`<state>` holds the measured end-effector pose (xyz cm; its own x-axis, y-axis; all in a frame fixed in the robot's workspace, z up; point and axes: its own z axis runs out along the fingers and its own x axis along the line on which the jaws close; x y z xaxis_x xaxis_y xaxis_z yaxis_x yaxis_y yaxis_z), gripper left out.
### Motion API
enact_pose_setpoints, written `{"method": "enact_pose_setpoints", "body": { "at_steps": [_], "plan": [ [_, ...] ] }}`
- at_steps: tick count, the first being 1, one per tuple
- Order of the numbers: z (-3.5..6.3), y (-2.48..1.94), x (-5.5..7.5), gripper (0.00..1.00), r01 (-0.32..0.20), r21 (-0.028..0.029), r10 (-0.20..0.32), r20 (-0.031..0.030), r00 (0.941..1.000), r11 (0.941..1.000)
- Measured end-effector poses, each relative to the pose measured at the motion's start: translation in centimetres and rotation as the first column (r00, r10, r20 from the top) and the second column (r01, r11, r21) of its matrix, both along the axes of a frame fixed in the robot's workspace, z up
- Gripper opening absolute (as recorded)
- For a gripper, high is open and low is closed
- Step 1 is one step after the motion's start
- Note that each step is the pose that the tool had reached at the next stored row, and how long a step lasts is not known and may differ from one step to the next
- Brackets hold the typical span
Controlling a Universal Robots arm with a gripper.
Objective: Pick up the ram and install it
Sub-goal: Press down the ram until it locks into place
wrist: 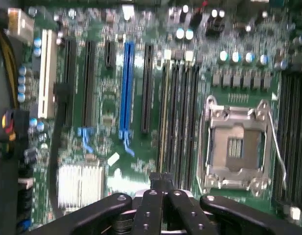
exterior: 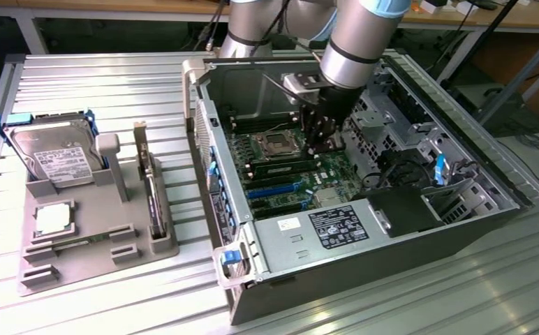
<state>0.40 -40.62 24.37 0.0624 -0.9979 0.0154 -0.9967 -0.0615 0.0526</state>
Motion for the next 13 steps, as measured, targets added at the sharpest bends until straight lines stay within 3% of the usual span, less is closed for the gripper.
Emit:
{"method": "enact_pose_setpoints", "body": {
  "at_steps": [9,13],
  "plan": [
    [0.03,0.01,-8.0,0.1,-0.001,-0.0017,0.001,0.0002,1.0,1.0],
    [-1.11,-0.01,-8.0,0.1,-0.001,-0.003,0.001,-0.0003,1.0,1.0]
  ]
}}
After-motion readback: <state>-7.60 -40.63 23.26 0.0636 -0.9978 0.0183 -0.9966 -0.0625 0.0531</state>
